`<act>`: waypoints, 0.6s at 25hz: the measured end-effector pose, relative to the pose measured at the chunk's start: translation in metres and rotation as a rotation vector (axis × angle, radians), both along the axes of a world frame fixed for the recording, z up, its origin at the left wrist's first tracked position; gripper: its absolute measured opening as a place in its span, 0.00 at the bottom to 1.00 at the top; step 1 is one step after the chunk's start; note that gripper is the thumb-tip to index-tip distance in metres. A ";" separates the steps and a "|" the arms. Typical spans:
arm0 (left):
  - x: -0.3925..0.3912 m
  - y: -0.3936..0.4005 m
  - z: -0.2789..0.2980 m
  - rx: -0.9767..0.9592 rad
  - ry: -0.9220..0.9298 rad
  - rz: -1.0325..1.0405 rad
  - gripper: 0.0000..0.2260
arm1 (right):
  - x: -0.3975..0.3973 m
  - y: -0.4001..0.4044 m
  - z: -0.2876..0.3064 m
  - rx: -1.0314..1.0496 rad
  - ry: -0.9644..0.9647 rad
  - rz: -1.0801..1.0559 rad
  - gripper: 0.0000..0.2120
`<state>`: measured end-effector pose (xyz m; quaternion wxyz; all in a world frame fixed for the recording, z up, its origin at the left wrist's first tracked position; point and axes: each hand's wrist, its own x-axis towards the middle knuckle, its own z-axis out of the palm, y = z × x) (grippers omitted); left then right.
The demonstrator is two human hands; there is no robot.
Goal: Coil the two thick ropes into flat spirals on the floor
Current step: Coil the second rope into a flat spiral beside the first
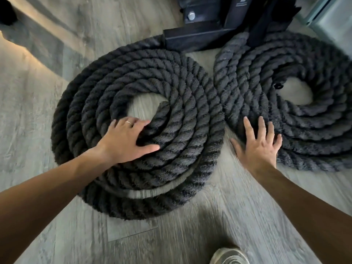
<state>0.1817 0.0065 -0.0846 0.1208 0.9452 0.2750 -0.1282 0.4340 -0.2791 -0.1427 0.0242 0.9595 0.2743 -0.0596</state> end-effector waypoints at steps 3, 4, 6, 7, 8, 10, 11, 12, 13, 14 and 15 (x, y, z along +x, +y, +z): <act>0.033 -0.010 -0.025 0.095 0.008 -0.053 0.50 | 0.008 -0.007 -0.010 0.051 -0.075 0.060 0.29; 0.038 -0.017 -0.029 0.176 0.011 -0.090 0.49 | 0.013 -0.011 -0.011 0.047 -0.091 0.088 0.27; 0.043 -0.028 -0.037 0.317 -0.044 -0.119 0.44 | 0.027 -0.022 -0.011 -0.007 -0.120 0.172 0.27; 0.045 -0.033 -0.039 0.335 -0.058 -0.108 0.42 | 0.037 -0.028 -0.008 -0.031 -0.129 0.232 0.28; 0.048 -0.041 -0.037 0.324 -0.038 -0.080 0.41 | 0.046 -0.034 -0.004 -0.042 -0.131 0.297 0.28; 0.057 -0.058 -0.033 0.292 -0.001 0.011 0.40 | 0.055 -0.040 0.000 -0.056 -0.137 0.377 0.28; 0.062 -0.067 -0.033 0.293 0.035 0.062 0.40 | 0.057 -0.040 0.001 -0.065 -0.130 0.387 0.29; 0.067 -0.074 -0.033 0.291 0.080 0.105 0.41 | 0.058 -0.040 0.001 -0.076 -0.122 0.391 0.29; 0.071 -0.080 -0.035 0.282 0.105 0.132 0.41 | 0.059 -0.040 0.001 -0.086 -0.108 0.388 0.29; 0.073 -0.081 -0.035 0.253 0.091 0.163 0.40 | 0.059 -0.041 0.001 -0.091 -0.083 0.375 0.30; 0.074 -0.078 -0.034 0.180 0.050 0.204 0.40 | 0.058 -0.041 0.002 -0.073 -0.052 0.346 0.30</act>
